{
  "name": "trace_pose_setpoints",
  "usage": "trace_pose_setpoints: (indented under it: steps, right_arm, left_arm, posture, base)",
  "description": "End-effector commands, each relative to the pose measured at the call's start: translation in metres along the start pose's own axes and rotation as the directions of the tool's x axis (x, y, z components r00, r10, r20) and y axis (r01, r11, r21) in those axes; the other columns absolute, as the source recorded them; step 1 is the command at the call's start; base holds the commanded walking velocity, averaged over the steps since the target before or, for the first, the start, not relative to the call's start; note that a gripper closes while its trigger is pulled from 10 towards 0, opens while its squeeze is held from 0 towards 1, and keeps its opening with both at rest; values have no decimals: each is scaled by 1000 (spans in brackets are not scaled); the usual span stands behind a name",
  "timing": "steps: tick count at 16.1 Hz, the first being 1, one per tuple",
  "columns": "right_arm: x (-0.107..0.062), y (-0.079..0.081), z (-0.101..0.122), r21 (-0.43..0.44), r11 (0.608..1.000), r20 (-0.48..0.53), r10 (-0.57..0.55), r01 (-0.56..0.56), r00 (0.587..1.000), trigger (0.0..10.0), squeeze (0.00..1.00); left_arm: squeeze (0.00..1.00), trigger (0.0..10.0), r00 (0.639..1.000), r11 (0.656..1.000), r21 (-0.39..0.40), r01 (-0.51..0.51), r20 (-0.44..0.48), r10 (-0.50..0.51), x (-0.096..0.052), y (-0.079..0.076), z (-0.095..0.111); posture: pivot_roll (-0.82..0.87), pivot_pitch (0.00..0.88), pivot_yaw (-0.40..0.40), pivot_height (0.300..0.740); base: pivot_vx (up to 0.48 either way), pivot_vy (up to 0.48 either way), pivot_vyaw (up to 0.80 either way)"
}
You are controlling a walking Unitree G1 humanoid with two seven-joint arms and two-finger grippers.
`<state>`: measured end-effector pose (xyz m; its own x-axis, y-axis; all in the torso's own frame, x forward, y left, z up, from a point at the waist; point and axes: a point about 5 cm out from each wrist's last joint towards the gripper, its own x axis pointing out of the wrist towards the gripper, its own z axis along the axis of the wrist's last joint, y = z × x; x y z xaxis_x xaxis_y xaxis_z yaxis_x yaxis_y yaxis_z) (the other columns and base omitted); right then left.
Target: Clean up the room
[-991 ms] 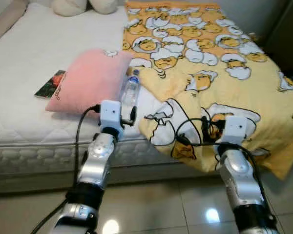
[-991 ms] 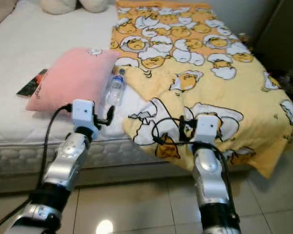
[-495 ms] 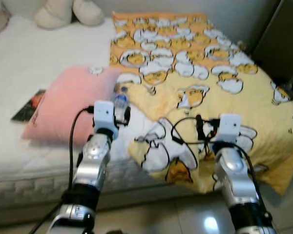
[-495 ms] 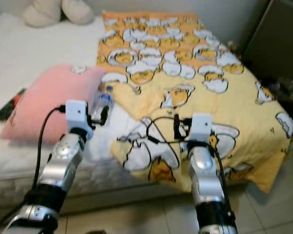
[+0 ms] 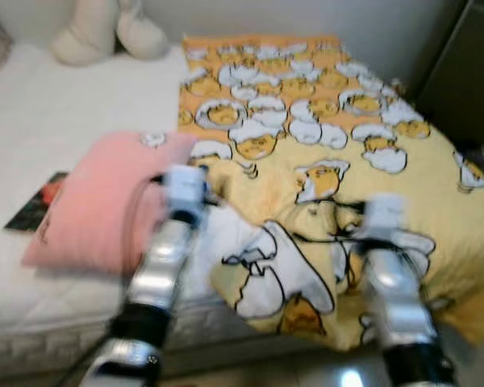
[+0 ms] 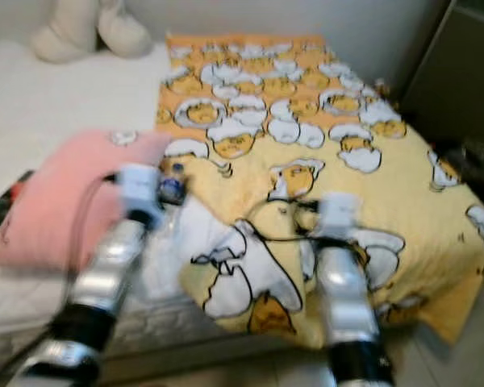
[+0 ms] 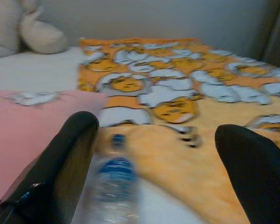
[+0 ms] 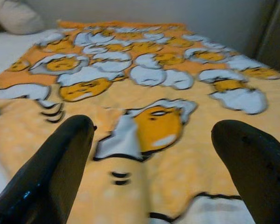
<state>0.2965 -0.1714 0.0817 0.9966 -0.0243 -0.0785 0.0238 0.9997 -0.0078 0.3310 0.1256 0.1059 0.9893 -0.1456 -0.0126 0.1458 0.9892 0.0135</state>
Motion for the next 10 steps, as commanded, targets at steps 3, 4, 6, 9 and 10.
trace_pose_setpoints:
  steps: [3,4,6,9,10]
  right_arm:
    - [-4,-10,1,-12,999,3,-45,45,999,10000,0]
    - [-4,-11,0,-2,998,3,-56,56,998,10000,0]
    - [-5,-13,-1,-13,998,-7,-67,66,998,10000,0]
    - [-6,-12,-2,-17,998,-7,-68,68,998,10000,0]
    - [-6,-12,-2,-17,998,-8,-67,67,998,10000,0]
  left_arm:
    - [0,10000,1000,999,13,30,-1,-30,5,-10,4]
    - [0,10000,1000,999,17,31,3,-31,7,-10,6]
    - [0,10000,999,999,24,39,5,-39,8,-10,7]
    - [0,10000,999,999,22,42,6,-42,8,-11,7]
    - [0,10000,999,999,23,41,5,-41,8,-11,7]
  posture:
    - [-14,0,0,740]
    - [-14,0,2,740]
    - [-17,0,4,740]
    - [-16,0,-1,740]
    - [-15,0,-4,740]
  base:
    - [0,0,633]
    - [0,0,0]
    - [0,0,0]
    - [0,0,0]
    - [0,0,0]
